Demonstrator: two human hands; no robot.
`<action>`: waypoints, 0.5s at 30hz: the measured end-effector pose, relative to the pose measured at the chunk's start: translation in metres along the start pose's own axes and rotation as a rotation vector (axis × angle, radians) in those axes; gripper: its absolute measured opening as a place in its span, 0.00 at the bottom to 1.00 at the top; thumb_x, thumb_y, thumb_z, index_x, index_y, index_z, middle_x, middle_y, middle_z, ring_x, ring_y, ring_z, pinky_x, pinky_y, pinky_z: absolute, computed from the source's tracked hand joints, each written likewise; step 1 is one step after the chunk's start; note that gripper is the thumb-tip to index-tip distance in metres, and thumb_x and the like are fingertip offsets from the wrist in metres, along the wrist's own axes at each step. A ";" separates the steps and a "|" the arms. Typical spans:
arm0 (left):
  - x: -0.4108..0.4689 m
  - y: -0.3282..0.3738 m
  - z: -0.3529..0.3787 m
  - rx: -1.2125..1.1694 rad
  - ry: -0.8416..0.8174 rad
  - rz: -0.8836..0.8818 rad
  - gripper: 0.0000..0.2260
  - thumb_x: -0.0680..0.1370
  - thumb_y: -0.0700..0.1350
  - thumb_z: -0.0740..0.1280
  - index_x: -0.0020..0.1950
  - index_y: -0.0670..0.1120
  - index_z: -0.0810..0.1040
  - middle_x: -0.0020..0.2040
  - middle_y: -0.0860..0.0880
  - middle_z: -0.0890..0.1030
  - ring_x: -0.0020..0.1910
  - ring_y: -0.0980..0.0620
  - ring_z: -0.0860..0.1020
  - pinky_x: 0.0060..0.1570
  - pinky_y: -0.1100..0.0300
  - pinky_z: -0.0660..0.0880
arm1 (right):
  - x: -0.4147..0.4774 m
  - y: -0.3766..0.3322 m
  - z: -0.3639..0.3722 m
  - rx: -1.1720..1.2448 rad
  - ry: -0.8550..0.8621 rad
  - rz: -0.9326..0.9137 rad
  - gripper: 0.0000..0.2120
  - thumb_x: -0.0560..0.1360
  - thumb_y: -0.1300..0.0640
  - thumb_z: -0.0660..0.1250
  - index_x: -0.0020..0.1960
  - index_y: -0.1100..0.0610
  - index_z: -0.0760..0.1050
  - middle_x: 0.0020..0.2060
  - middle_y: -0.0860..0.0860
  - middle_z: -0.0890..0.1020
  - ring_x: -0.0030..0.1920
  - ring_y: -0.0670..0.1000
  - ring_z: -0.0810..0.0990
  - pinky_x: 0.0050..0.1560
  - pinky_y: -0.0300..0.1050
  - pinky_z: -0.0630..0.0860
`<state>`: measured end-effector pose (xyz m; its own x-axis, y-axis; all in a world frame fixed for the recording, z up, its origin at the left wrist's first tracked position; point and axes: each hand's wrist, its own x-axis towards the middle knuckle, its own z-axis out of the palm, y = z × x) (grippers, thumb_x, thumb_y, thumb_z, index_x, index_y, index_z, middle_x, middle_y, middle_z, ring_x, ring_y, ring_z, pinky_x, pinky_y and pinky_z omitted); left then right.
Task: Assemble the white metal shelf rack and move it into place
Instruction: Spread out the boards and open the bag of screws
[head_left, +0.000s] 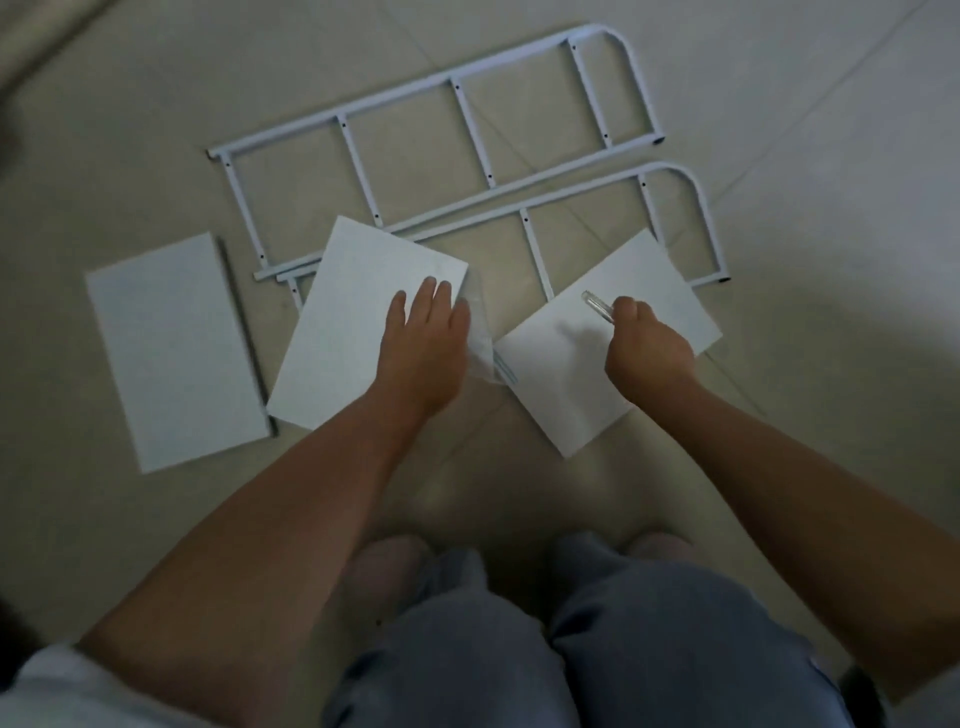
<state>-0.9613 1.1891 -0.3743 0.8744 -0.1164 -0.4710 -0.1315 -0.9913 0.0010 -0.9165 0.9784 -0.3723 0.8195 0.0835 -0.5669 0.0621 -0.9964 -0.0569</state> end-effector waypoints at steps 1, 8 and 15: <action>0.015 0.003 0.008 0.004 0.004 0.010 0.23 0.82 0.49 0.52 0.75 0.43 0.53 0.76 0.42 0.52 0.76 0.44 0.48 0.73 0.48 0.45 | 0.011 0.007 0.009 0.017 0.034 0.000 0.13 0.77 0.65 0.52 0.61 0.63 0.62 0.55 0.61 0.72 0.47 0.62 0.76 0.38 0.48 0.66; 0.086 0.046 0.039 0.013 0.134 0.152 0.19 0.80 0.48 0.56 0.68 0.42 0.64 0.69 0.42 0.66 0.69 0.44 0.63 0.68 0.49 0.57 | 0.051 0.061 0.044 0.011 0.225 0.007 0.16 0.79 0.54 0.54 0.62 0.63 0.64 0.57 0.61 0.72 0.49 0.62 0.76 0.38 0.45 0.63; 0.086 0.083 0.059 0.036 -0.088 0.108 0.21 0.80 0.51 0.57 0.68 0.41 0.62 0.64 0.41 0.70 0.62 0.43 0.69 0.57 0.52 0.66 | 0.031 0.115 0.082 0.023 0.190 0.188 0.16 0.81 0.58 0.52 0.64 0.67 0.62 0.59 0.64 0.69 0.49 0.63 0.76 0.39 0.49 0.65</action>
<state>-0.9244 1.1008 -0.4670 0.8104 -0.2146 -0.5451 -0.2402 -0.9704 0.0250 -0.9301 0.8673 -0.4637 0.9078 -0.1089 -0.4050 -0.1126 -0.9935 0.0148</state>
